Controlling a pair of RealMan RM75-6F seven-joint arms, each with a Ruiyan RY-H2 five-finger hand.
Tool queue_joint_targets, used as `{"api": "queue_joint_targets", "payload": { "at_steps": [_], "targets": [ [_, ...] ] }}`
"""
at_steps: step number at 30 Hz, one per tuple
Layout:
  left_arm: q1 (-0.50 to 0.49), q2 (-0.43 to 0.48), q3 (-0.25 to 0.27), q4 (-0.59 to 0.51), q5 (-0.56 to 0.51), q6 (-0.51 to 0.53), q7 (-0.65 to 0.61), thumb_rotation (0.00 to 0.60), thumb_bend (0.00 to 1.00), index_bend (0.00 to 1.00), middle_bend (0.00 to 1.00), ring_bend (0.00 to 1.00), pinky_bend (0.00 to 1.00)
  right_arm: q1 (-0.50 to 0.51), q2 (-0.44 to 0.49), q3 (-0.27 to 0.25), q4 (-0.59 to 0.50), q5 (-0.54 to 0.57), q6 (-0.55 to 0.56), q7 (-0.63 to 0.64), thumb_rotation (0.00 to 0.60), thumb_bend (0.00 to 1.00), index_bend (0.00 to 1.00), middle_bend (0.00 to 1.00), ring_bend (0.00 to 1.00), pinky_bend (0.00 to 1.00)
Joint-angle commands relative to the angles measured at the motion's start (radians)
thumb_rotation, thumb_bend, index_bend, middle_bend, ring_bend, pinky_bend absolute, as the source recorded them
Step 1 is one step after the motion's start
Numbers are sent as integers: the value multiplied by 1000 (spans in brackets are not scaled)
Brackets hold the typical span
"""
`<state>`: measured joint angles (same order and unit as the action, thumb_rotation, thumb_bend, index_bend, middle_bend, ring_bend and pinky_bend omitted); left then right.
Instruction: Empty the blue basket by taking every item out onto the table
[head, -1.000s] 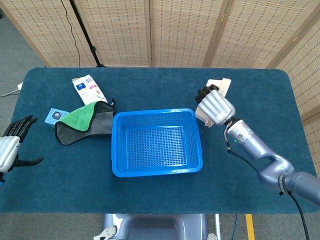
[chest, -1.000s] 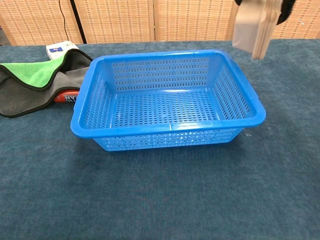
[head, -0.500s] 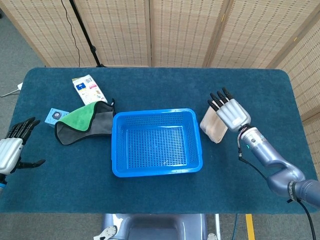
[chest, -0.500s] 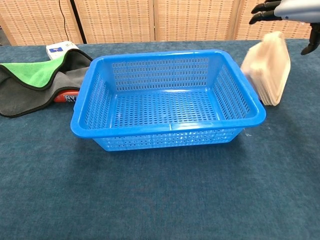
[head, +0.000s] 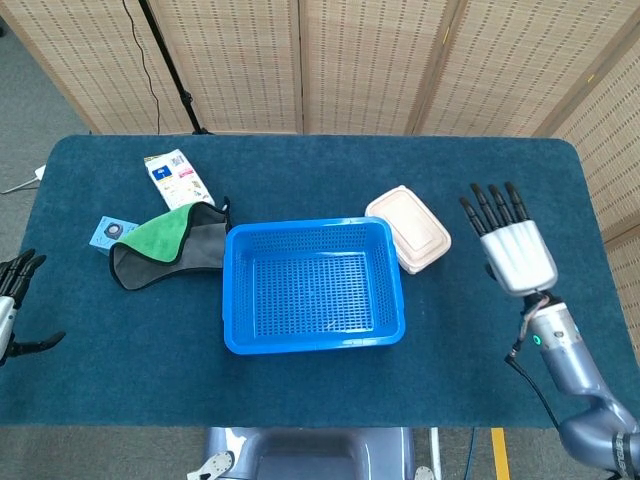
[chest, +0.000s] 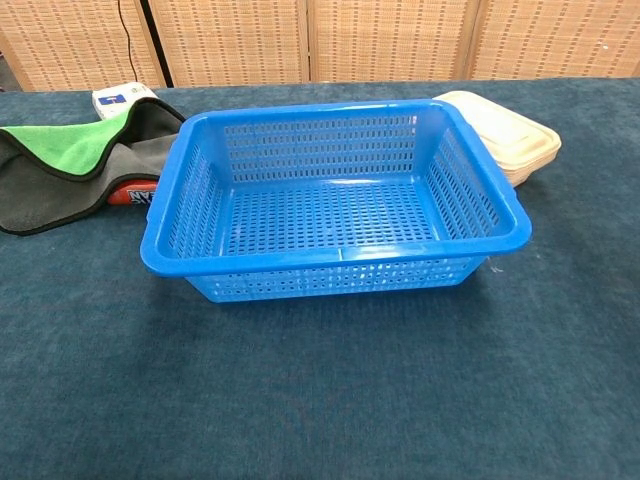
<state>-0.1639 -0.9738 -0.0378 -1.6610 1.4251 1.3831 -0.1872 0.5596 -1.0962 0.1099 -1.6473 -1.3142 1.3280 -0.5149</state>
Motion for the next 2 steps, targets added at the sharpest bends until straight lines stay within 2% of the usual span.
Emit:
{"api": "queue_joint_targets", "payload": {
  "at_steps": [1,2],
  "targets": [
    [27,-27,13,49,10,23,-23,600,103,0,0,0,0,-120,-24,-44,-9,-13,106,75,600,0,0,0,0,0],
    [31,-30,11,60,15,32,-28,600,103,0,0,0,0,-139,-32,-51,9,-19,120,90,600,0,0,0,0,0]
  ]
}}
